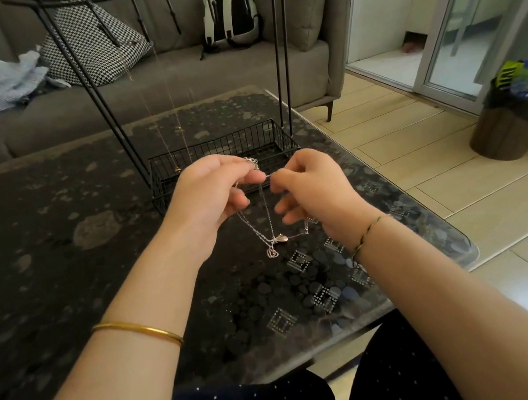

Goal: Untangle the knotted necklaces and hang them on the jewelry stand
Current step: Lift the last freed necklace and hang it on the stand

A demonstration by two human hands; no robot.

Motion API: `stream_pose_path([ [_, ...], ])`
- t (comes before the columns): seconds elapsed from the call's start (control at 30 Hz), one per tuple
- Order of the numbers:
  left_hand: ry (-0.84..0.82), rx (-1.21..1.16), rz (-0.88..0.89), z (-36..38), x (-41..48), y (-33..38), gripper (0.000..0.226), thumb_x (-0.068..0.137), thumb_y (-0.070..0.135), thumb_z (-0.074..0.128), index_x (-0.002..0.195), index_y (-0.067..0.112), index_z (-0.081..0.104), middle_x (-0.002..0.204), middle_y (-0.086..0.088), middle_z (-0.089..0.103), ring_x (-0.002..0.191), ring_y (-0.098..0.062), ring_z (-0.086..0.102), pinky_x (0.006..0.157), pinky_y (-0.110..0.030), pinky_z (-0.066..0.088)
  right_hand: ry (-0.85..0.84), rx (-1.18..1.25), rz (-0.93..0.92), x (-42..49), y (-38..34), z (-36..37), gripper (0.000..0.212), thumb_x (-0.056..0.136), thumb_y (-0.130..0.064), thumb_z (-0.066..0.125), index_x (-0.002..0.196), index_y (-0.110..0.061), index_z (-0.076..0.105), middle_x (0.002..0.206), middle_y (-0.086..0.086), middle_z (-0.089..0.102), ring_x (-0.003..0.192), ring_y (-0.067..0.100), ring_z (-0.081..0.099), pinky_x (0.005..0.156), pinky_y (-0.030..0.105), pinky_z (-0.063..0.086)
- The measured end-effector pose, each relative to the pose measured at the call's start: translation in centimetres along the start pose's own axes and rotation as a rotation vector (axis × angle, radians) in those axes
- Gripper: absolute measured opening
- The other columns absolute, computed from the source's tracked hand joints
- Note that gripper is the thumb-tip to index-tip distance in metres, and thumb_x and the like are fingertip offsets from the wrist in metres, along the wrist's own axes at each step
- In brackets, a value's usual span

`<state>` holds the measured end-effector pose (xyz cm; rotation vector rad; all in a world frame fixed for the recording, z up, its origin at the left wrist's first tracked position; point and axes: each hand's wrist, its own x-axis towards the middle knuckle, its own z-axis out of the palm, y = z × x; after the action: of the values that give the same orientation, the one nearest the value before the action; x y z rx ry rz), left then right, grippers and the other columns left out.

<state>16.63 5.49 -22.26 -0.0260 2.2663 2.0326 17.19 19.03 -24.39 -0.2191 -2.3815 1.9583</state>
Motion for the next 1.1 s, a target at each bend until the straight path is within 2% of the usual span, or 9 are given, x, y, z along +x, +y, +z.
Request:
stream_pose_path([
  [0.1, -0.029, -0.034, 0.057, 0.0, -0.4, 0.4, 0.012, 0.093, 0.011, 0.053, 0.089, 0.012, 0.065, 0.087, -0.001, 0.075, 0.051, -0.007, 0.044, 0.064, -0.025, 0.048, -0.139, 0.16, 0.052, -0.3, -0.4, 0.2, 0.013, 0.097, -0.015, 0.046, 0.086, -0.01, 0.041, 0.096, 0.016, 0.065, 0.042, 0.017, 0.057, 0.039, 0.026, 0.048],
  [0.17, -0.035, -0.067, 0.102, 0.0, -0.5, 0.5, 0.014, 0.093, 0.009, 0.052, 0.087, 0.013, 0.064, 0.088, -0.003, 0.074, 0.049, -0.007, 0.041, 0.059, -0.023, 0.045, -0.187, 0.172, 0.068, -0.4, -0.4, 0.3, 0.012, 0.099, -0.018, 0.042, 0.088, -0.012, 0.042, 0.089, 0.013, 0.066, 0.041, 0.017, 0.056, 0.037, 0.024, 0.044],
  [0.3, 0.026, -0.061, 0.162, -0.1, -0.3, 0.5, 0.013, 0.092, 0.008, 0.053, 0.084, 0.012, 0.063, 0.084, -0.004, 0.073, 0.048, -0.009, 0.037, 0.048, -0.021, 0.034, 0.011, 0.05, 0.012, -0.2, -0.2, -0.2, 0.011, 0.099, -0.019, 0.043, 0.09, -0.013, 0.045, 0.066, 0.005, 0.061, 0.037, 0.01, 0.049, 0.035, 0.021, 0.037],
  [0.43, 0.15, 0.285, 0.227, -0.3, 0.0, -0.1, 0.014, 0.089, 0.012, 0.056, 0.08, 0.014, 0.066, 0.083, 0.003, 0.07, 0.06, -0.002, 0.048, 0.059, -0.02, 0.035, 0.219, -0.025, -0.047, 0.3, 0.1, -0.7, 0.018, 0.099, -0.027, 0.041, 0.092, -0.013, 0.049, 0.066, 0.001, 0.057, 0.037, 0.007, 0.049, 0.042, 0.024, 0.041],
  [0.67, 0.263, 0.713, 0.182, -0.5, 0.4, -1.3, 0.013, 0.089, 0.016, 0.052, 0.082, 0.016, 0.063, 0.082, 0.003, 0.066, 0.077, -0.013, 0.059, 0.066, -0.032, 0.047, 0.286, -0.09, -0.034, 0.5, 0.3, -0.9, 0.042, 0.099, -0.039, 0.032, 0.094, -0.003, 0.053, 0.066, 0.0, 0.054, 0.038, 0.008, 0.051, 0.057, 0.035, 0.046],
  [0.8, 0.248, 0.528, 0.114, -0.6, 0.8, -1.2, 0.015, 0.094, 0.015, 0.048, 0.091, 0.013, 0.063, 0.074, 0.003, 0.066, 0.067, -0.013, 0.055, 0.058, -0.023, 0.039, 0.258, -0.117, 0.006, 0.6, 0.4, -1.1, 0.042, 0.099, -0.04, 0.029, 0.089, -0.008, 0.055, 0.067, 0.0, 0.055, 0.039, 0.011, 0.052, 0.059, 0.035, 0.043],
  [0.93, 0.18, 0.21, -0.034, -0.7, 0.9, -0.7, 0.023, 0.095, 0.025, 0.05, 0.085, 0.014, 0.067, 0.06, 0.002, 0.052, 0.046, -0.009, 0.031, 0.045, -0.02, 0.027, 0.161, -0.104, 0.075, 0.5, 0.3, -1.1, 0.05, 0.099, -0.046, 0.026, 0.08, -0.012, 0.056, 0.062, 0.002, 0.059, 0.051, 0.015, 0.053, 0.056, 0.029, 0.041],
  [1.03, 0.103, 0.117, -0.104, -0.7, 0.8, -0.5, 0.038, 0.097, 0.038, 0.048, 0.082, 0.01, 0.07, 0.055, 0.004, 0.034, 0.045, -0.009, 0.021, 0.041, -0.021, 0.017, 0.106, -0.152, 0.099, 0.5, 0.4, -0.8, 0.058, 0.098, -0.05, 0.023, 0.074, -0.013, 0.061, 0.054, 0.002, 0.064, 0.072, 0.02, 0.06, 0.082, 0.039, 0.046],
  [1.1, 0.056, 0.092, -0.128, -0.7, 0.7, -0.5, 0.045, 0.096, 0.044, 0.047, 0.079, 0.011, 0.072, 0.053, 0.006, 0.029, 0.045, -0.009, 0.019, 0.041, -0.022, 0.016, 0.103, -0.15, 0.091, 0.6, 0.4, -0.7, 0.057, 0.098, -0.049, 0.024, 0.077, -0.014, 0.064, 0.053, 0.002, 0.065, 0.075, 0.018, 0.062, 0.085, 0.038, 0.043],
])
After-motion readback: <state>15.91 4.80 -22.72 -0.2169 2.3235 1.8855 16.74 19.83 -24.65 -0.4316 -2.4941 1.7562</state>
